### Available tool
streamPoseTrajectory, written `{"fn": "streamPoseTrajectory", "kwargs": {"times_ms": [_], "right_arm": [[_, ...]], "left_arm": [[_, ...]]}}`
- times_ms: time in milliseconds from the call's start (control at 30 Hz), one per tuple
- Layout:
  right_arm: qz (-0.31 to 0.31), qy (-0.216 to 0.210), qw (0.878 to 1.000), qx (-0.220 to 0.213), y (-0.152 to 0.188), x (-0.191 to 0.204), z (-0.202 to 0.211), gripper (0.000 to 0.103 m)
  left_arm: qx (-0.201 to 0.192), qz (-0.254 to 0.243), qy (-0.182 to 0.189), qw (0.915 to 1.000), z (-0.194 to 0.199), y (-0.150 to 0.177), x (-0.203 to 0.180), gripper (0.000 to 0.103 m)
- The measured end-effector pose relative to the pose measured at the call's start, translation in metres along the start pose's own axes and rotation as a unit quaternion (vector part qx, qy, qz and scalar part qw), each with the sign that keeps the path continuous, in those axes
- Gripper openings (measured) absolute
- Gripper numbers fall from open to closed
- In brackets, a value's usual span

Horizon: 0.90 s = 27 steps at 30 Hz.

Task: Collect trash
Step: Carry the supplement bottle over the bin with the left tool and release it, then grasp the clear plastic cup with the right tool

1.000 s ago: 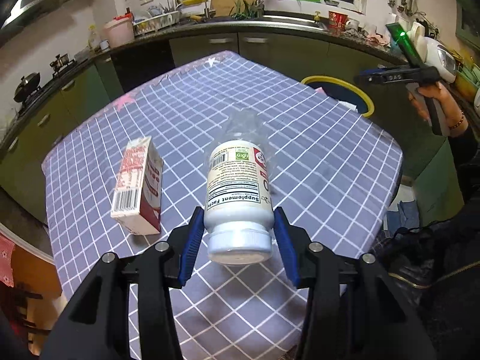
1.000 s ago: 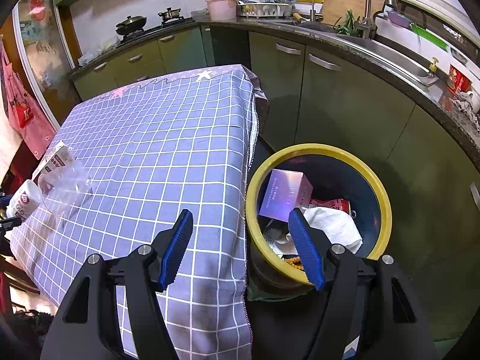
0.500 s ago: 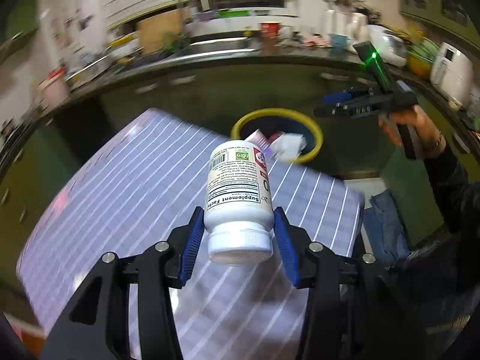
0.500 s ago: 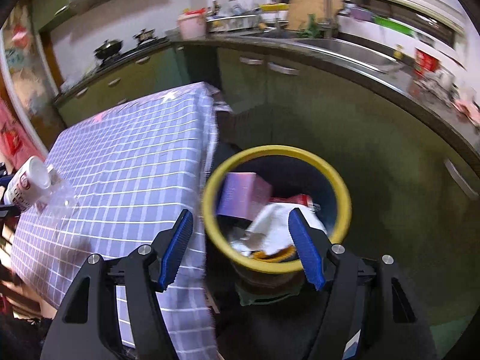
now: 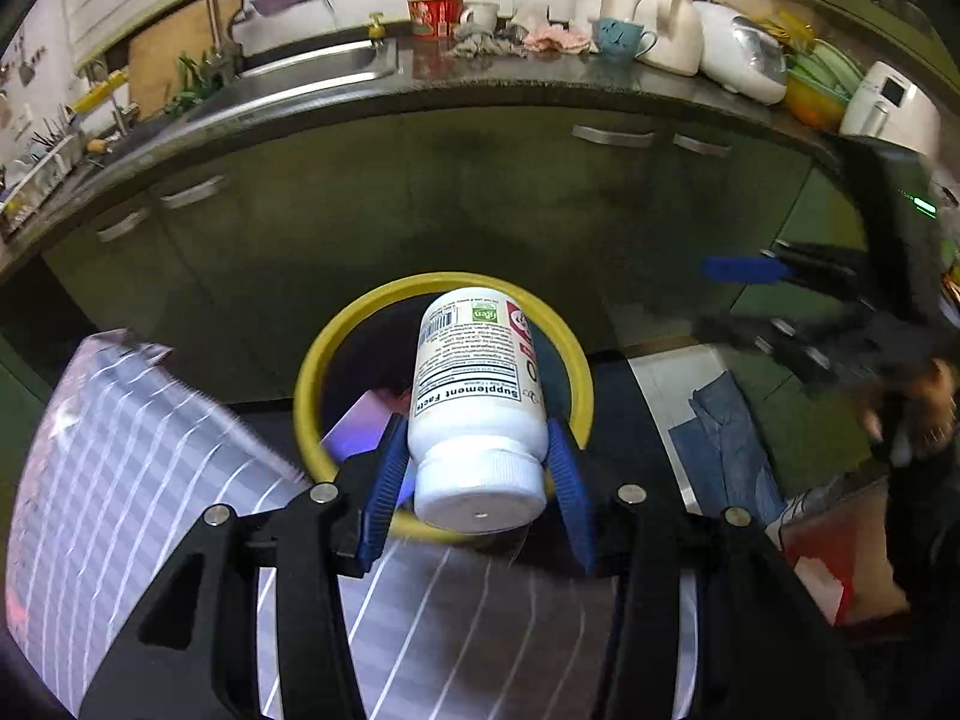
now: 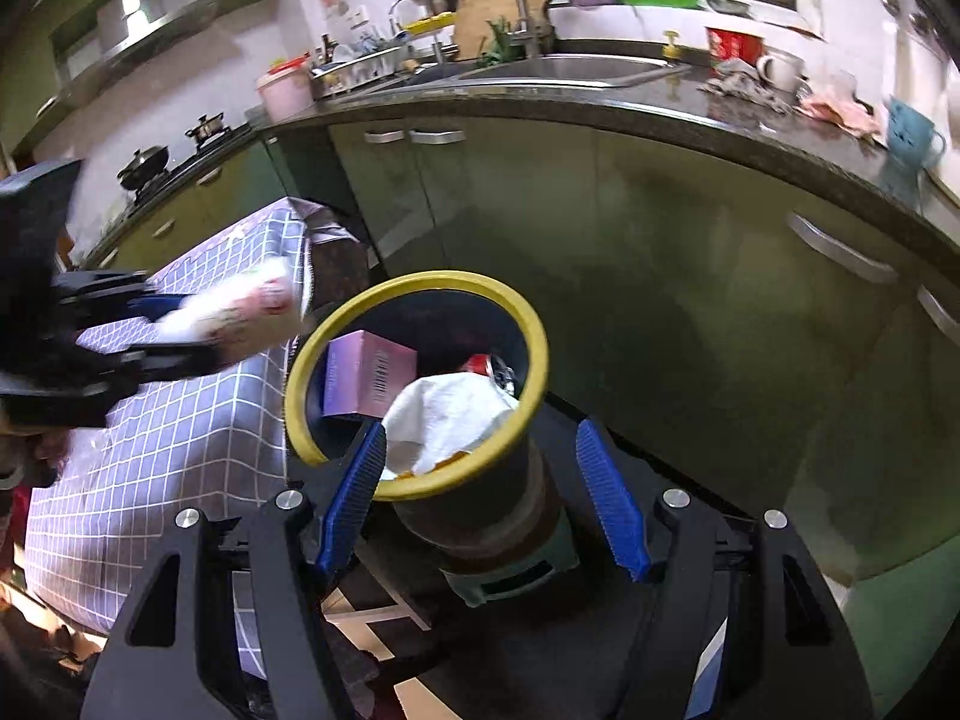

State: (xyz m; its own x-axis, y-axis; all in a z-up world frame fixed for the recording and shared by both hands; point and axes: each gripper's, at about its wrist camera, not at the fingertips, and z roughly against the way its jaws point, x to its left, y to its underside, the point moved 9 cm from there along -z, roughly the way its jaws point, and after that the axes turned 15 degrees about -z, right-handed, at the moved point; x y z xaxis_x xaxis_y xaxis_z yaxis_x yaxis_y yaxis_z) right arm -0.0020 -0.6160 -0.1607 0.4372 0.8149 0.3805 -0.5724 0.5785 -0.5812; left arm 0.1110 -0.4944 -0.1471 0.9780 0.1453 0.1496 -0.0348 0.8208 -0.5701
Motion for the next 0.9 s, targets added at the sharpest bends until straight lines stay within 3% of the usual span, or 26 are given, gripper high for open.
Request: {"fn": "streamPoseTrajectory", "kwargs": {"times_ms": [100,200,333,433,567,667,800,900], "right_arm": [[-0.005,0.001,1.000,-0.003,0.001,-0.008,0.006,0.066],[-0.007,0.002,1.000,-0.006,0.003,-0.012,0.011,0.066],[-0.010,0.000,1.000,-0.008,0.005,-0.014,0.016,0.066],[-0.002,-0.016,1.000,-0.001,0.007,-0.002,0.014,0.066],[0.042,-0.068,0.997,0.022,0.016,0.045,0.003,0.066],[0.093,-0.105,0.989,0.045,0.028,0.092,-0.008,0.066],[0.168,-0.157,0.970,0.082,0.056,0.170,-0.022,0.068],[0.229,-0.197,0.947,0.109,0.083,0.232,-0.030,0.074]], "left_arm": [[0.016,0.010,-0.007,0.9998,-0.035,-0.014,0.004,0.048],[0.010,0.027,-0.016,0.9995,-0.038,-0.021,0.011,0.057],[-0.018,0.056,-0.016,0.9981,0.002,-0.014,0.017,0.059],[-0.045,0.054,-0.047,0.9964,0.054,0.003,0.016,0.064],[-0.069,0.062,-0.103,0.9903,0.133,0.052,0.014,0.071],[-0.065,0.085,-0.156,0.9820,0.182,0.107,0.012,0.078],[-0.042,0.138,-0.197,0.9697,0.224,0.184,0.007,0.080],[-0.023,0.170,-0.232,0.9575,0.248,0.235,0.000,0.086]]}}
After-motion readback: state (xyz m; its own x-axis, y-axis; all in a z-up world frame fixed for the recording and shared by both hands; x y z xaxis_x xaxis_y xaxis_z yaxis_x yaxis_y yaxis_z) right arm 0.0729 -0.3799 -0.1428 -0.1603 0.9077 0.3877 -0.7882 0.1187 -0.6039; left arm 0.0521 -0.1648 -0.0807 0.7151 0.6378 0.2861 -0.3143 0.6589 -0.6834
